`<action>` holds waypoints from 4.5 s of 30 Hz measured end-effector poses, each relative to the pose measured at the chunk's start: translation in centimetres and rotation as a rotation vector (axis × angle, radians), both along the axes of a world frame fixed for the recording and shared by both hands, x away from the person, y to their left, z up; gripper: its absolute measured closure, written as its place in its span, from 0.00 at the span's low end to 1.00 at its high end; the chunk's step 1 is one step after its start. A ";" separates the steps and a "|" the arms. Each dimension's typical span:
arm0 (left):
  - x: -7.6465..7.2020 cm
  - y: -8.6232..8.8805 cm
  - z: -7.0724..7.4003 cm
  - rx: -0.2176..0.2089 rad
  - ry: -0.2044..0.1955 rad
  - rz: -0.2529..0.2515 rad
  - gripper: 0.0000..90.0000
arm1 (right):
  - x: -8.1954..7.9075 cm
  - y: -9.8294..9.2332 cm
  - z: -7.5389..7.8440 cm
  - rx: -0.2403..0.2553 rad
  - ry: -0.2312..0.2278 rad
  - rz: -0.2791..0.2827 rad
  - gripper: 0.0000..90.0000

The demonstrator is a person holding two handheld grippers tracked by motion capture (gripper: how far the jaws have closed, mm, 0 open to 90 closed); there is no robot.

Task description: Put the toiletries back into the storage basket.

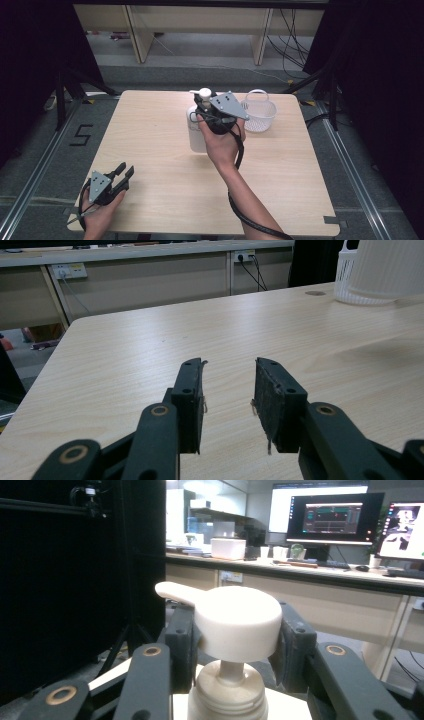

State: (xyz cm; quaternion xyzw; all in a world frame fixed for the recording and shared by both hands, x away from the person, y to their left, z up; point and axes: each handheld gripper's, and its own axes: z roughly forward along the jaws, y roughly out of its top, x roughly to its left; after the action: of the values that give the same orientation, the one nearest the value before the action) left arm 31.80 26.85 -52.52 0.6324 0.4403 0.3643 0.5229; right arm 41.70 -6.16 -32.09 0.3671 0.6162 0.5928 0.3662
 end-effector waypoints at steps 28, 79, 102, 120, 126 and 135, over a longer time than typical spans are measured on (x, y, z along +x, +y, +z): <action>0.1 0.0 0.0 -0.001 0.001 -0.001 0.70 | 0.3 -5.6 -0.2 -0.002 -0.001 -0.103 0.66; 0.1 0.0 0.0 0.004 0.005 -0.013 0.69 | 2.8 -13.2 1.4 0.000 -0.002 -0.289 0.66; 0.2 -0.1 0.0 0.001 0.008 -0.011 0.69 | 4.5 -15.1 3.0 0.016 -0.008 -0.337 0.66; 0.2 -0.1 0.0 -0.001 0.009 -0.010 0.69 | 5.9 -15.5 4.6 0.011 -0.017 -0.361 0.66; 0.2 0.0 0.0 -0.005 0.010 -0.009 0.69 | 6.4 -15.6 5.3 0.004 -0.027 -0.368 0.66; 0.2 0.0 0.0 -0.008 0.008 -0.007 0.69 | 7.6 -15.7 5.8 0.010 -0.030 -0.373 0.66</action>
State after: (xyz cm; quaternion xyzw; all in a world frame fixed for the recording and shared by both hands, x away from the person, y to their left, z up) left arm 32.01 26.86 -52.52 0.6334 0.4418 0.3581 0.5248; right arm 49.27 -21.82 -26.34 0.4679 0.5292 0.5231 0.4769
